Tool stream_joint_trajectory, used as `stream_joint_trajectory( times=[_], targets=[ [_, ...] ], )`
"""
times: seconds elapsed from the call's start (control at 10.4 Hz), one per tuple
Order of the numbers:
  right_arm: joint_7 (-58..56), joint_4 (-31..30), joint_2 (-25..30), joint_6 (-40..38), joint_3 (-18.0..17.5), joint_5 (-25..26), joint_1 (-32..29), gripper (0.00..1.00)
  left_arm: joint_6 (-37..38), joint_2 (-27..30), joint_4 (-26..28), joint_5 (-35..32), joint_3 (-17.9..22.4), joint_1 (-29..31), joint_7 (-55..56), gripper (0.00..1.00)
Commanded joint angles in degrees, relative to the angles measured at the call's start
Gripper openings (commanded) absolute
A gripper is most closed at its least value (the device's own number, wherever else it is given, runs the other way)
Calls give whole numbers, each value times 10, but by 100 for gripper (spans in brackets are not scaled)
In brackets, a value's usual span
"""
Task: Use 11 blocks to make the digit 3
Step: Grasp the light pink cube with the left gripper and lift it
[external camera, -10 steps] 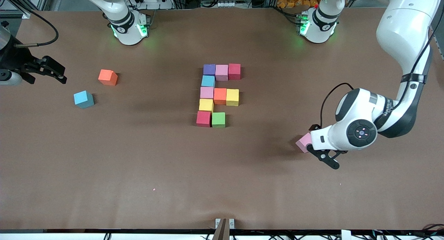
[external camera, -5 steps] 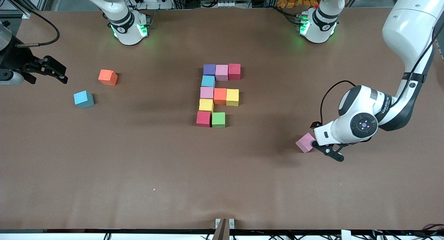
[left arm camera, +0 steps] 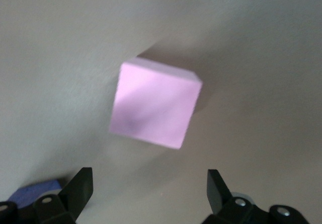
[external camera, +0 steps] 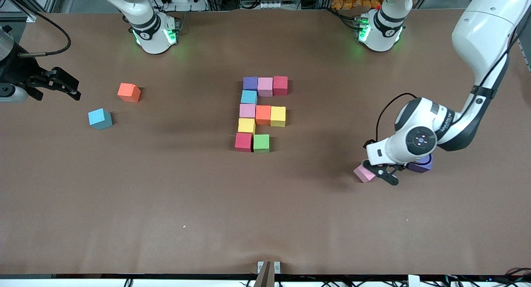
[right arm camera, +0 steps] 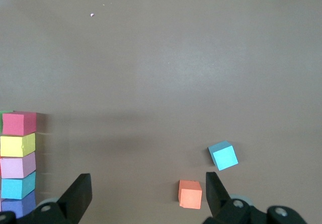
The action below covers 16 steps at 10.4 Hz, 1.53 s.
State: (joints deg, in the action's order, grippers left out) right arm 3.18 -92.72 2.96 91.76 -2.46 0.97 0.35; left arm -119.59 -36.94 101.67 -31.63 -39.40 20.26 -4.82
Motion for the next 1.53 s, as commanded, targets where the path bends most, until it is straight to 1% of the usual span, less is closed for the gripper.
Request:
stream_joint_trajectory(
  times=[0.0,0.29,0.86,1.05,1.44],
  targets=[
    [7,-2,-1,3,2,-6,1,100,-30,-15,5,-31,-1,1,7,100],
    [9,-2,-1,3,2,-9,1,100,-48,-32,-4,-32,1,0,6,100],
    [9,-2,-1,1,2,-9,1,100,-55,-55,-22,-52,2,-2,2,100],
    [9,-2,-1,2,2,-9,0,100,-56,-64,-28,-69,2,-2,1,100],
    [9,-2,-1,2,3,-9,0,100,-56,-74,-35,-70,2,-13,1,100]
  ],
)
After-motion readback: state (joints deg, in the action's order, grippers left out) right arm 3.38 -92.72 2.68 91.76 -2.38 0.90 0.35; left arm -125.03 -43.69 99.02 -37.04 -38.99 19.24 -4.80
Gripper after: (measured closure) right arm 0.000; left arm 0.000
